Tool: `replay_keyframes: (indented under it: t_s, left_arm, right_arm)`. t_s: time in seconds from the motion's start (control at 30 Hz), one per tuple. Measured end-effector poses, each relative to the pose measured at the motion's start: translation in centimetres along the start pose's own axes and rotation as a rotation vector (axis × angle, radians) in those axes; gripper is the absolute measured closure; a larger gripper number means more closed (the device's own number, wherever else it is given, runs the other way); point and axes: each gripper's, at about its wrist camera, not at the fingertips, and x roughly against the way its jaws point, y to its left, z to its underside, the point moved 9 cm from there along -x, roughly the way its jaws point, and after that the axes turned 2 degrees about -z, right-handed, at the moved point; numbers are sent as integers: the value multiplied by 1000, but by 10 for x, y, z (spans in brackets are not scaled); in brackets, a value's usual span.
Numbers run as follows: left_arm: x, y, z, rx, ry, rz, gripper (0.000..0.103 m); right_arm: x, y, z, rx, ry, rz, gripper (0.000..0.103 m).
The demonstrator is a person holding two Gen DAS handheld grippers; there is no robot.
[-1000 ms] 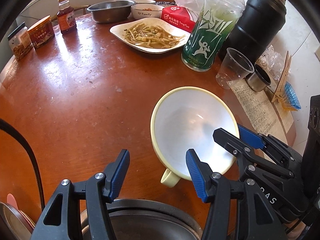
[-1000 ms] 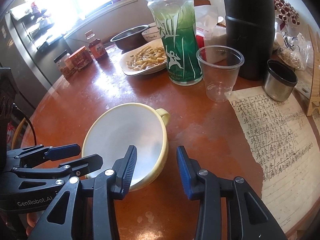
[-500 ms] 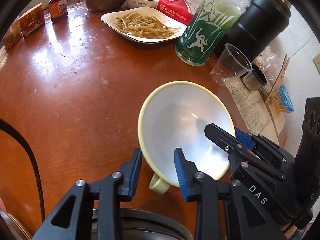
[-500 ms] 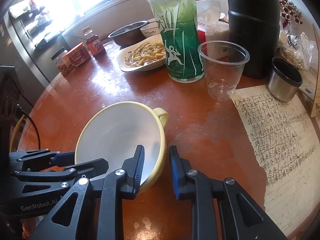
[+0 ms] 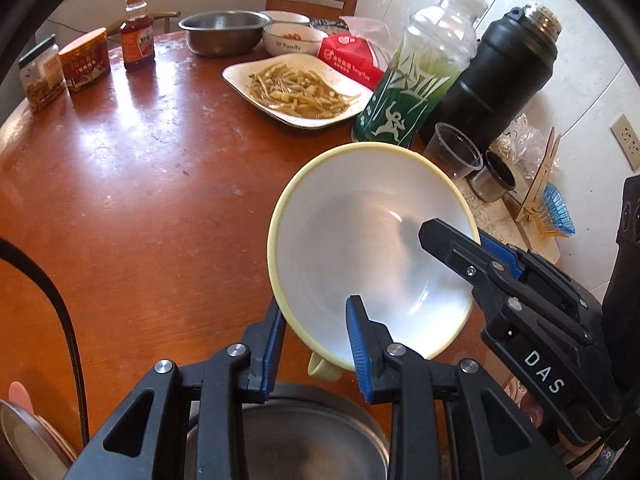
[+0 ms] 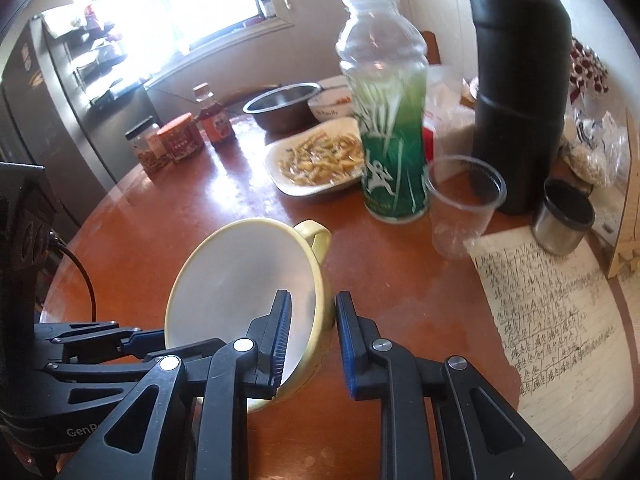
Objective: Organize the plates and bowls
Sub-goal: 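Grasp the yellow handled bowl rim with both tools and lift it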
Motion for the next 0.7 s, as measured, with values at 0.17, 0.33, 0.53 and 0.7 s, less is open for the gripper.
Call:
replay_keyframes:
  t_s: [0.17,0.33,0.53,0.7]
  left_arm:
    - [29,5,8,-15,-47,-8,72]
    - [51,9,17,-14,-86,-9,72]
    - [70,17,37,-16,-113,-13,72]
    - [77,23,56,-10,-117,-21,72]
  right_arm:
    - [16,21,-5,42,-35,-8,80]
    - [29,40,-5,74,-58,-15,80]
    - [44,63,2,118,-80,-25,79]
    - [49,79,17,151,-69,-27,79]
